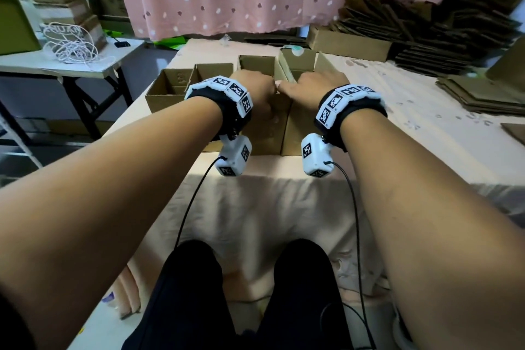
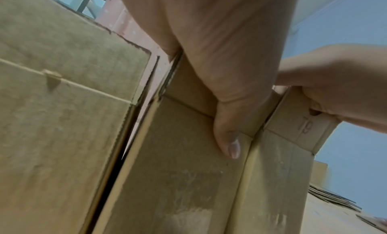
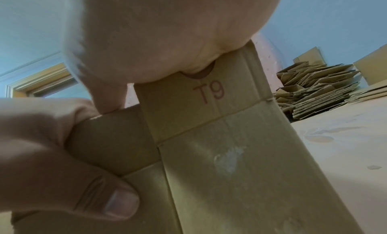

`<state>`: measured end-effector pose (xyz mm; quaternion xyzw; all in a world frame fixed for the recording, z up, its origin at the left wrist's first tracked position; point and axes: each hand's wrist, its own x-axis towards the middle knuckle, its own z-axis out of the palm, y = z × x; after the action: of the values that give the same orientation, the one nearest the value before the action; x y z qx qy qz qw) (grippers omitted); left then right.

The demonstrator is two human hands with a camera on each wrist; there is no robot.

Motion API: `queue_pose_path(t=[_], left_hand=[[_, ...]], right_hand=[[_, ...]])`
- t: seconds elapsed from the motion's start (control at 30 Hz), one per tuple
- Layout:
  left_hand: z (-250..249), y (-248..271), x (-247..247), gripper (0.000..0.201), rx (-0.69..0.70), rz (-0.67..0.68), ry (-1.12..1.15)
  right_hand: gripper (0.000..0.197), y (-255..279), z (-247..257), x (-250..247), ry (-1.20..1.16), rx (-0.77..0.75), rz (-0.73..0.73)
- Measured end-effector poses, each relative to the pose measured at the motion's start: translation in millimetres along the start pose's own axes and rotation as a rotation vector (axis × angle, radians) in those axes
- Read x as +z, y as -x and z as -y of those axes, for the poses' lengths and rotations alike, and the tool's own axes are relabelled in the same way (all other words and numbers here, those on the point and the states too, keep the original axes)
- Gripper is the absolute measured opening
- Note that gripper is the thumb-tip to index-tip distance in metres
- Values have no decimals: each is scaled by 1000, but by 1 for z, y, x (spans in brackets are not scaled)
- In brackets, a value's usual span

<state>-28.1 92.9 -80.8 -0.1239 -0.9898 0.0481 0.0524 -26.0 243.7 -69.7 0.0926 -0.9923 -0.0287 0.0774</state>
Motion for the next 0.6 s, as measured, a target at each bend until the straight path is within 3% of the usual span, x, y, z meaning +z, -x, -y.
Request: queue_pose_path(t=[0.43,0.6], left_hand=[[-2,5,-4,43,38,11,-17],[3,4,-7,42,93,-26,-65]], right_hand=[[67,-2,4,-3,10,3,2],[83,-5,5,-5,-30,32,10]])
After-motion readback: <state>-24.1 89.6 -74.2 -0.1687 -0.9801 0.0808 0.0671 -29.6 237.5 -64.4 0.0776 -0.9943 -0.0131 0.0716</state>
